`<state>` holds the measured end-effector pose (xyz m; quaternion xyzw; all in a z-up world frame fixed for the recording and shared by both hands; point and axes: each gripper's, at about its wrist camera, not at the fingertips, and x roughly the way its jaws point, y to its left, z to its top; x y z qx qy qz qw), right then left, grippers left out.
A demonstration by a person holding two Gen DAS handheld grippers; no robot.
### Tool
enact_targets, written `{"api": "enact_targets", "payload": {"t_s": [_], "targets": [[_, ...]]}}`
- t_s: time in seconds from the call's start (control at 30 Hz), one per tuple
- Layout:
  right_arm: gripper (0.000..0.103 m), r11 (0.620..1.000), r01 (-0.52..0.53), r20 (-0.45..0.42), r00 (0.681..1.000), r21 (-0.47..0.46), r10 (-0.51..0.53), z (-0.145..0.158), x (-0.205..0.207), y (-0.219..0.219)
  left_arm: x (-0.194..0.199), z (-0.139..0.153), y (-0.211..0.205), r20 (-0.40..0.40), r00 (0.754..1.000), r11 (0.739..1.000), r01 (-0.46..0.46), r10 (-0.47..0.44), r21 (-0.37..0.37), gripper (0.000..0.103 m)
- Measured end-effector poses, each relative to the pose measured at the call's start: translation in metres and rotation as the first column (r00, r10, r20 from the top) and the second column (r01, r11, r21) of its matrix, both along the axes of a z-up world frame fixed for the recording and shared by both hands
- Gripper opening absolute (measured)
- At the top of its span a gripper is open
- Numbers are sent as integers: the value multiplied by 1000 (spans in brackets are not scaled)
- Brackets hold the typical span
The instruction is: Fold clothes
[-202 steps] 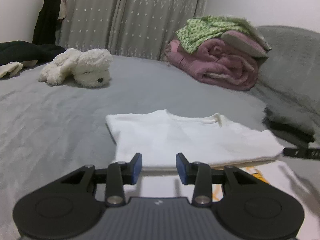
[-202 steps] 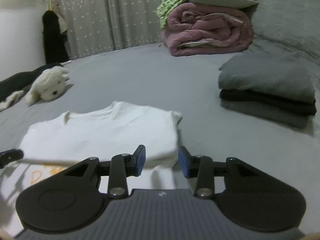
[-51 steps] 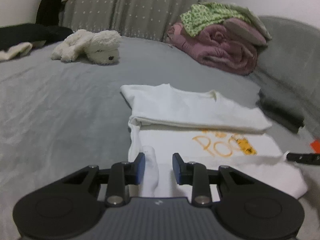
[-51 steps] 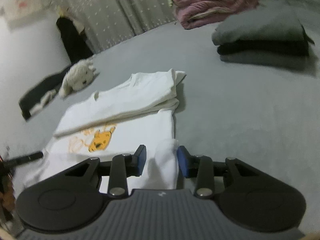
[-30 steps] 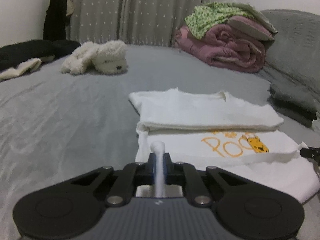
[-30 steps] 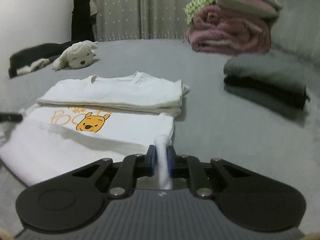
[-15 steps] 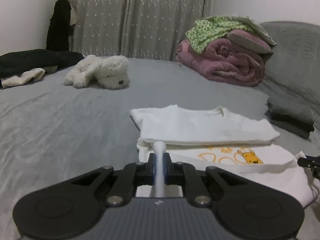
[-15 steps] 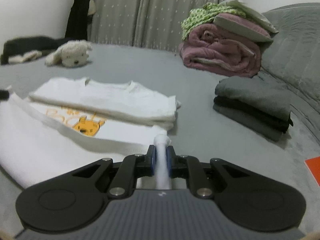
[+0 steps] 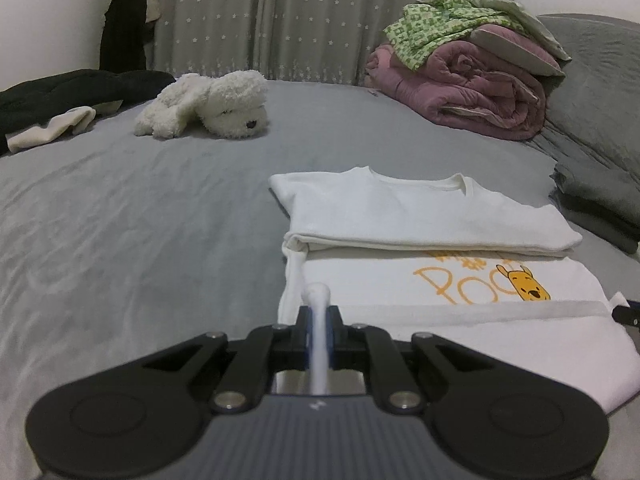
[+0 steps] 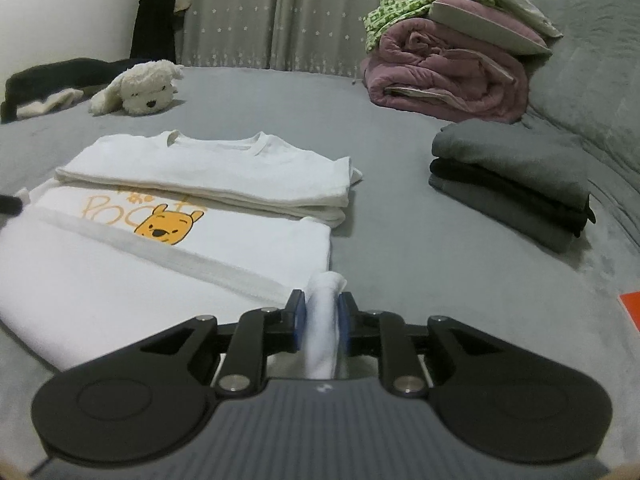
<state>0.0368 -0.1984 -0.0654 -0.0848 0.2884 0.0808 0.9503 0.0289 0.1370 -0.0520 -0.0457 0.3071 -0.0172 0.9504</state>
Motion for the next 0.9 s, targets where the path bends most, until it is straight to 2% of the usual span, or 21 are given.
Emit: {"api": "enact_targets", "payload": {"t_s": [0.1, 0.3, 0.43, 0.63, 0.77, 0.9], "targets": [[7, 1000, 17, 26, 1000, -11, -17, 1, -2, 0, -3, 3, -1, 24, 1000, 1000, -7, 7, 2, 7], [5, 996, 26, 134, 991, -86, -14, 11, -12, 9, -12, 17, 0, 106, 994, 1000, -27, 28, -9, 7], [4, 993, 56, 197, 980, -102, -35, 18, -8, 13, -16, 27, 2, 166, 984, 998, -63, 66, -26, 7], [4, 988, 103, 279, 958, -114, -68, 28, 7, 23, -5, 34, -3, 240, 966, 995, -97, 93, 6, 7], [4, 985, 123, 286, 955, -124, -83, 25, 22, 29, 11, 26, -6, 239, 965, 993, -112, 103, 24, 7], [4, 983, 125, 259, 962, -138, -86, 14, 40, 33, 27, 11, -5, 193, 974, 991, -126, 115, 46, 7]]}}
